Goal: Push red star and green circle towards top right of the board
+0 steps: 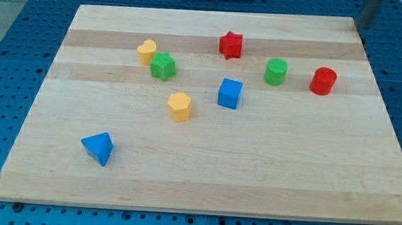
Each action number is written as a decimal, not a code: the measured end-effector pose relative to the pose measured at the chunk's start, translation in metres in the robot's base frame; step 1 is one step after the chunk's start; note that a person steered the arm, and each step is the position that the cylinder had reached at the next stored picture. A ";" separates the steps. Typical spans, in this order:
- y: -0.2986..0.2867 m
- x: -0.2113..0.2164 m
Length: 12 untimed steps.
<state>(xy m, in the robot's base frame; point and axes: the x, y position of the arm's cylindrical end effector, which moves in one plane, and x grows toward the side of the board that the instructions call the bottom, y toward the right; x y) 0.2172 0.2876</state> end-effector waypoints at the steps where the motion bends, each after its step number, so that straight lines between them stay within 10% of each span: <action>1: -0.064 -0.009; 6: -0.300 0.027; 12: -0.190 0.083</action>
<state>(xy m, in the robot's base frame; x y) 0.3004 0.0973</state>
